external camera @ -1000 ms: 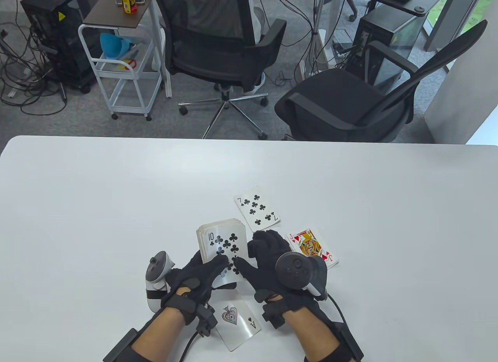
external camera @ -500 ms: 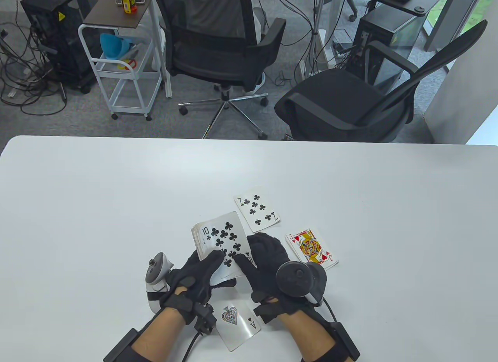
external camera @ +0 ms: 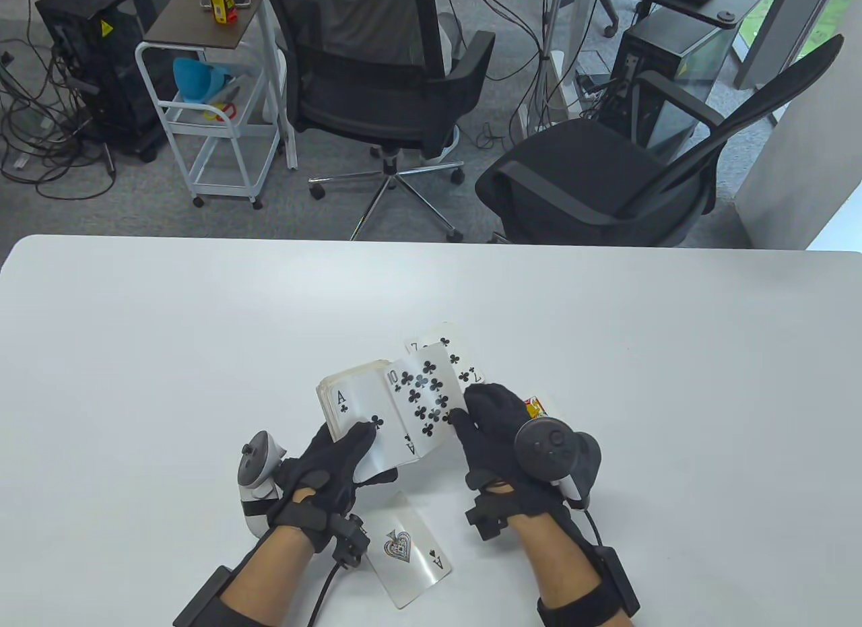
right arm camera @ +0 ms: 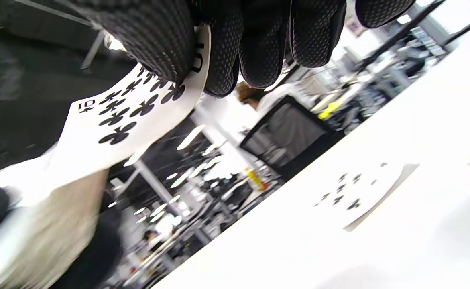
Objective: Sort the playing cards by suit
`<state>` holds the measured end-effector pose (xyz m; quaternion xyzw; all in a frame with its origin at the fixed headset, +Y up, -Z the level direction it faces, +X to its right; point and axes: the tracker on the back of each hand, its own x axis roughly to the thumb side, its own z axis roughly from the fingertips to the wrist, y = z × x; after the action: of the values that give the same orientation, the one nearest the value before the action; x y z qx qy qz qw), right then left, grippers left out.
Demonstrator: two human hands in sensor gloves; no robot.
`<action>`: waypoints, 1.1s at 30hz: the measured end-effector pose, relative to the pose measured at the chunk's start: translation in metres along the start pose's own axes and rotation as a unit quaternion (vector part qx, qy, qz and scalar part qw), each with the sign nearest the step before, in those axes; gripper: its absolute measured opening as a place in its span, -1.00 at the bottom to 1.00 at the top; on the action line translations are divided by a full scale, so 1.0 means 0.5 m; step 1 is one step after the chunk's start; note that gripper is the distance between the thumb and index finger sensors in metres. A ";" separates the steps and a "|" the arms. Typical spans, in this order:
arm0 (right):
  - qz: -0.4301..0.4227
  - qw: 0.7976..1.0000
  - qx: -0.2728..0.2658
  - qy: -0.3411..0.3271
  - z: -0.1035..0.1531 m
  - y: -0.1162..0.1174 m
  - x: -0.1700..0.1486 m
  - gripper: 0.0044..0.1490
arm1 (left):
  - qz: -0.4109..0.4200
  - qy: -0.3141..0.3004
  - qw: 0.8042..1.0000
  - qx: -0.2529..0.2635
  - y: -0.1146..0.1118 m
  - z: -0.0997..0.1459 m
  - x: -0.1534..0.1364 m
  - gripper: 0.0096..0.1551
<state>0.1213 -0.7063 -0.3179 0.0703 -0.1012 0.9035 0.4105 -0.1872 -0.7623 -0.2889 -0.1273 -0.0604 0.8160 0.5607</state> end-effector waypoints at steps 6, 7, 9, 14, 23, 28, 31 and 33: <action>0.102 0.988 0.012 0.113 -0.103 -0.010 -0.060 -0.55 | -0.004 -0.035 0.999 0.013 0.019 -0.003 0.028 -0.26; 0.116 0.986 0.022 0.121 -0.115 -0.006 -0.062 -0.55 | -0.010 -0.033 0.999 0.019 0.021 -0.002 0.029 -0.26; 0.141 0.981 0.046 0.128 -0.153 0.014 -0.064 -0.55 | -0.014 -0.028 0.999 0.035 0.029 -0.001 0.029 -0.26; 0.157 0.968 0.119 0.157 -0.212 0.078 -0.057 -0.55 | 0.009 -0.022 0.999 0.033 0.033 -0.002 0.027 -0.26; 0.398 0.900 0.103 0.143 -0.238 0.169 -0.050 -0.42 | -0.004 -0.003 1.000 0.023 0.029 -0.002 0.019 -0.26; 0.380 0.916 0.064 0.117 -0.219 0.129 -0.014 -0.35 | -0.015 0.004 1.000 0.020 0.025 0.000 0.014 -0.26; 0.295 0.950 0.046 0.088 -0.181 0.090 0.014 -0.40 | -0.021 0.006 1.000 0.014 0.022 -0.002 0.013 -0.26; 0.255 0.963 0.032 0.081 -0.148 0.066 0.030 -0.38 | -0.021 0.007 1.000 0.013 0.020 -0.003 0.012 -0.26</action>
<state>0.0833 -0.6990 -0.3907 -0.0186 -0.0529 0.9837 0.1707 -0.1980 -0.7602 -0.2935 -0.1242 -0.0482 0.8041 0.5794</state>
